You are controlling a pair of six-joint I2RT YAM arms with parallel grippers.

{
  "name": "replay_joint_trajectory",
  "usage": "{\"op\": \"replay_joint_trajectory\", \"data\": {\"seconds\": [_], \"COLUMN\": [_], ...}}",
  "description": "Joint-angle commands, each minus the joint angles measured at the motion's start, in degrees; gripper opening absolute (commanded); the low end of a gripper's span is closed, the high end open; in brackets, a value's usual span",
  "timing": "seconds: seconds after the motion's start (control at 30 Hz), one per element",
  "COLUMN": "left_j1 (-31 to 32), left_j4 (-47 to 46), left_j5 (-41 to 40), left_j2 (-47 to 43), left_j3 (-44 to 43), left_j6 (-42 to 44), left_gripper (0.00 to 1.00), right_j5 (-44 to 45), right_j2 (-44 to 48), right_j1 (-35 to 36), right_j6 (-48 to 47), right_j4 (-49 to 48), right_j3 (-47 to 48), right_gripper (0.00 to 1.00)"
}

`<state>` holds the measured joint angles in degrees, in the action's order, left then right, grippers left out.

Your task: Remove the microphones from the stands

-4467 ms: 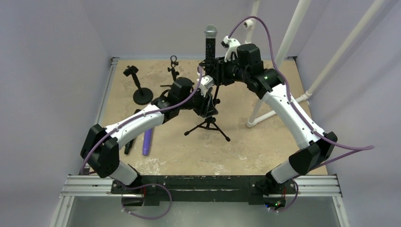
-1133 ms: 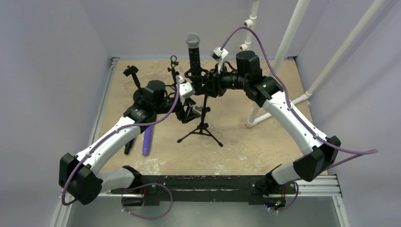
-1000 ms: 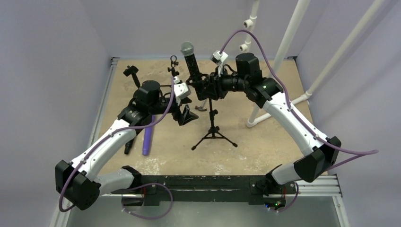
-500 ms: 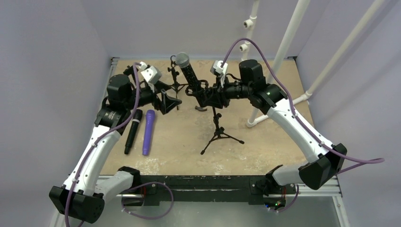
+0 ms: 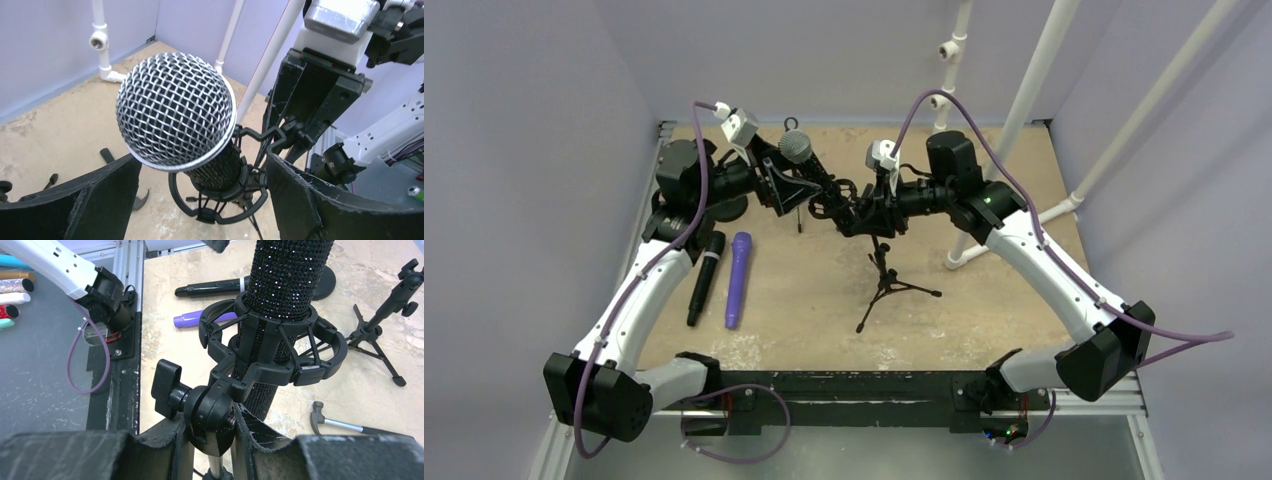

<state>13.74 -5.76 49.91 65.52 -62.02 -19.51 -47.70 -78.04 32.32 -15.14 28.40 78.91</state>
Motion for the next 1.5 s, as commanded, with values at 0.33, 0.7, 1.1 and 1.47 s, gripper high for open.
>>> {"op": "replay_joint_trajectory", "data": {"seconds": [0.33,0.7,1.1,1.47], "left_j1": [-0.2,0.1,0.5,6.1], "left_j4": [-18.6,-21.5,-18.2,-2.1], "left_j5": [2.8,4.6,6.7,7.0], "left_j2": [4.4,4.2,1.7,-2.3], "left_j3": [1.6,3.4,2.7,1.0], "left_j6": [-15.1,-17.4,-12.6,5.8], "left_gripper": [0.75,0.36,0.00,0.00], "right_j5": [-4.9,-3.7,0.0,4.1], "right_j2": [1.6,0.7,2.7,5.3], "right_j1": [0.6,0.8,0.8,0.9], "right_j6": [-1.1,-1.6,-6.1,-8.7], "right_j4": [-6.7,-7.4,-9.5,-9.5], "right_j3": [0.2,0.1,-7.6,-13.4], "right_gripper": [0.00,0.00,0.02,0.34]}}
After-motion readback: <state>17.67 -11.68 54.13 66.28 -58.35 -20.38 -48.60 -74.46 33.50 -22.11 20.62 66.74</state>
